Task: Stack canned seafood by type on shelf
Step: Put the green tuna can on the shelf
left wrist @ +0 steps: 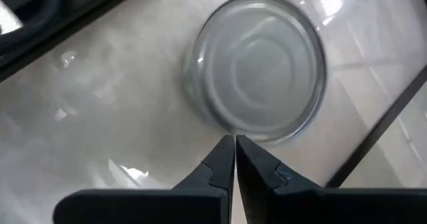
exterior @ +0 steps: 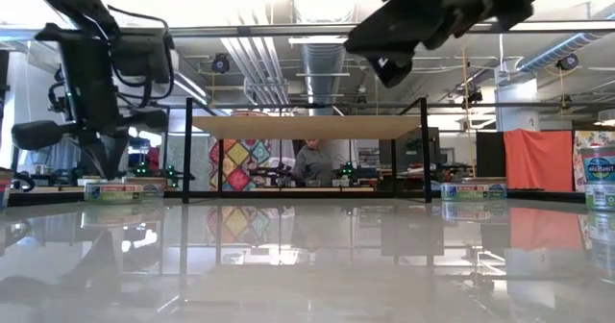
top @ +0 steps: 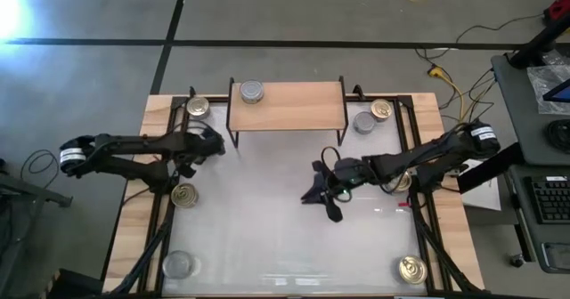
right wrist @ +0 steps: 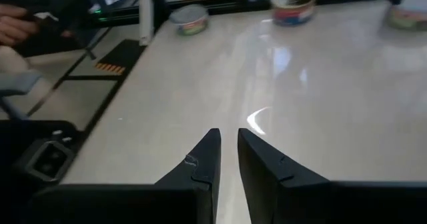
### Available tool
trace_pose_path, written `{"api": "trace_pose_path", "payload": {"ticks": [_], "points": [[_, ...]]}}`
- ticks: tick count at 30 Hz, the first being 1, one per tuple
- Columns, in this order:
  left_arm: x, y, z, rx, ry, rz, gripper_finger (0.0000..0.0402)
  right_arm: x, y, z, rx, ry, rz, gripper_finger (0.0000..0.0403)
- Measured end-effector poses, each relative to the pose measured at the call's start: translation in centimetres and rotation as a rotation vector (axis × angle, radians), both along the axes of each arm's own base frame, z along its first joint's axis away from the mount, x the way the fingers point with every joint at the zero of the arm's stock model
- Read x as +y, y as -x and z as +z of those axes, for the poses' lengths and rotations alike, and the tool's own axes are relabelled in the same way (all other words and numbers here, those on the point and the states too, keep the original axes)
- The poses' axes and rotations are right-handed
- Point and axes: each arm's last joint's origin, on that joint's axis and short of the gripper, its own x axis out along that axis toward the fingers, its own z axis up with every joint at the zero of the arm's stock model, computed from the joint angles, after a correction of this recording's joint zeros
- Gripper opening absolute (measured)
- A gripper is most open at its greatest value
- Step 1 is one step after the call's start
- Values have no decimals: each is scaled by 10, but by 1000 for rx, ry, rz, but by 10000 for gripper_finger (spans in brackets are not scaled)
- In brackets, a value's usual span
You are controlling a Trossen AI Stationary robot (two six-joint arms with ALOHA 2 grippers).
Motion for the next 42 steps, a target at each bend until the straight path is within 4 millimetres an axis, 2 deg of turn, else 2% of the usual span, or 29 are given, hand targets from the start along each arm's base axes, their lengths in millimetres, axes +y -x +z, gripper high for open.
{"api": "trace_pose_path", "payload": {"ticks": [6, 14, 23, 30, 36, 42], "points": [[-10, -5, -3, 16, -41, -25, 0, 30, 7, 0, -5, 33, -27, 43], [-3, -5, 8, 161, -283, -175, 0, 59, 15, -1, -2, 16, -108, 43], [1, 2, -8, 295, -250, -217, 0, 86, 19, -21, 51, -4, -168, 44], [2, -5, -29, 315, -226, -321, 0, 97, 16, -33, 50, -23, -157, 43], [-4, -13, -30, 396, -188, -495, 0, 97, 16, -33, 53, -49, -169, 43], [-25, -29, -27, 381, -126, -733, 0, 97, 16, -31, 40, -21, -155, 43]]}}
